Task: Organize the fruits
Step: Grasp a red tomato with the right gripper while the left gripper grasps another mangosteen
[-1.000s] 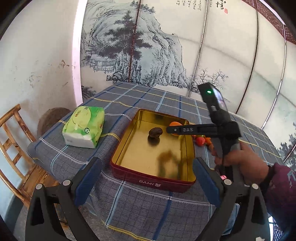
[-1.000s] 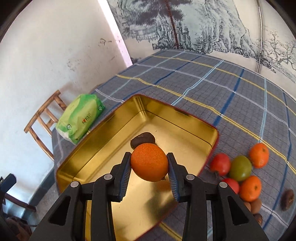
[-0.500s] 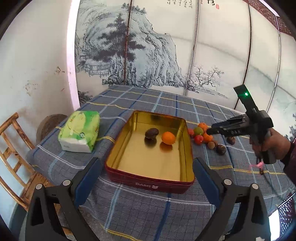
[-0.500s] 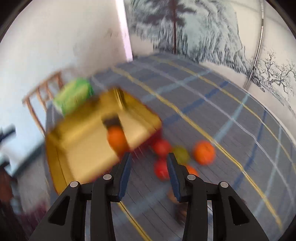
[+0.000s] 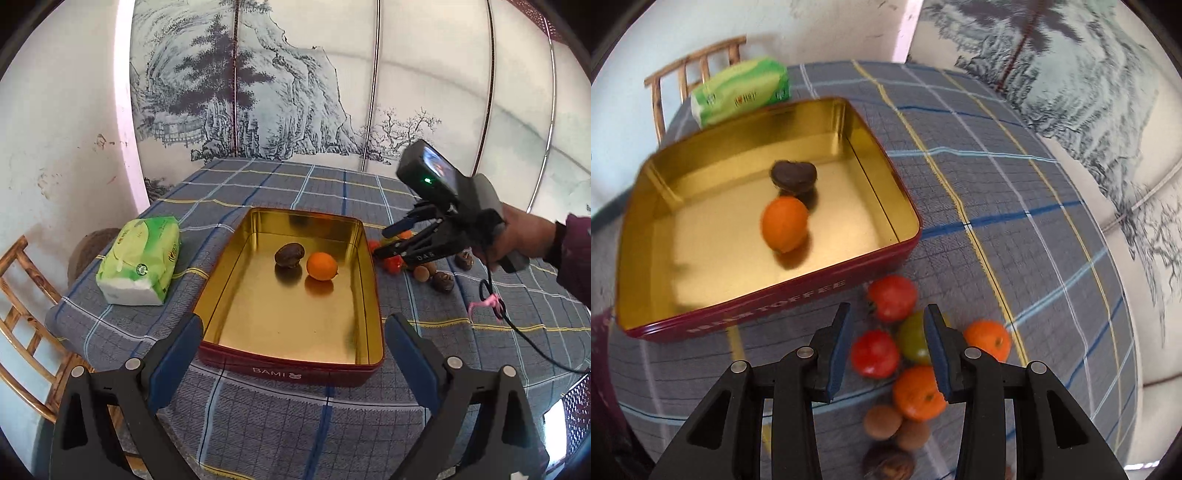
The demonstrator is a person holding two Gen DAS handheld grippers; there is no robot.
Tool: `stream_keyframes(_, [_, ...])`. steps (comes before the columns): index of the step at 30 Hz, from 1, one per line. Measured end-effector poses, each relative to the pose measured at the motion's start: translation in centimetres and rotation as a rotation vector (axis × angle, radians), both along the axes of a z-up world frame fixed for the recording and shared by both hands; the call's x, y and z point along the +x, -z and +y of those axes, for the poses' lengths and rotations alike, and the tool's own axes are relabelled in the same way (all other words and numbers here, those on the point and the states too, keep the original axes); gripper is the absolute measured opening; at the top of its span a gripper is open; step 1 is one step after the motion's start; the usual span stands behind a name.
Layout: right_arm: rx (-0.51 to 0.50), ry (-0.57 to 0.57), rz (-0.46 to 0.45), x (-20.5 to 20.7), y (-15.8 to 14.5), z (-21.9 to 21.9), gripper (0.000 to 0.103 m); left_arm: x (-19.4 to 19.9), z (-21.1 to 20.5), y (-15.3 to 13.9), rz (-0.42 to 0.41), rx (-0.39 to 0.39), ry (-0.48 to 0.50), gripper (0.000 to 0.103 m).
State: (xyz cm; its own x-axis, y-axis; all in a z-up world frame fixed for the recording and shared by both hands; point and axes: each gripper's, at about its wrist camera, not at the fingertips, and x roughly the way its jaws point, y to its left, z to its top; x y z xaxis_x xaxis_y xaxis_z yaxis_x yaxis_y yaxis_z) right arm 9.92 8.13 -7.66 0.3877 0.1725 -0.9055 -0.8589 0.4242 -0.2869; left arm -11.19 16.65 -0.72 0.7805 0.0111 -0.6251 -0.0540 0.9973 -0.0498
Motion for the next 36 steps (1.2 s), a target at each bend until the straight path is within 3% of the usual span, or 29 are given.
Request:
stream_keyframes(6, [-0.046,-0.036,0.085,1.9,1.8,1.4,0.040,1.0,-0.2,0.7,0.026,0.004,0.008,0.097])
stream_keyframes(8, [-0.051,-0.014,0.106,2.4,2.3,1.5,0.036,1.2,-0.3,0.9,0.032,0.009,0.005,0.097])
stream_keyframes(13, [0.056,0.033,0.041,0.9,0.2,0.0,0.036,1.4,-0.3,0.6,0.030,0.015,0.000,0.097])
stream_keyframes(17, [0.297,0.170,-0.052,-2.1,-5.6,-6.0,0.036,1.4,-1.3,-0.1,0.016,0.043,0.039,0.097])
stream_keyframes(20, [0.396,0.333,-0.137,-5.3,-7.5,-12.9,0.036,1.4,-2.9,-1.0,-0.009,0.065,0.097,0.097])
stream_keyframes(23, [0.387,0.506,-0.205,-8.3,-6.7,-19.3,0.036,2.3,-5.1,-1.8,0.011,0.027,0.212,0.098])
stream_keyframes(28, [0.363,0.724,-0.220,-11.1,-3.7,-27.9,0.036,5.7,-10.4,-1.5,0.081,-0.030,0.369,0.101])
stream_keyframes(33, [0.431,0.801,-0.209,-12.0,-2.5,-32.4,0.036,10.1,-14.9,0.1,0.148,-0.111,0.391,0.100])
stream_keyframes(36, [0.470,0.802,-0.205,-11.7,-2.5,-32.8,0.036,13.4,-17.3,1.8,0.224,-0.136,0.357,0.091])
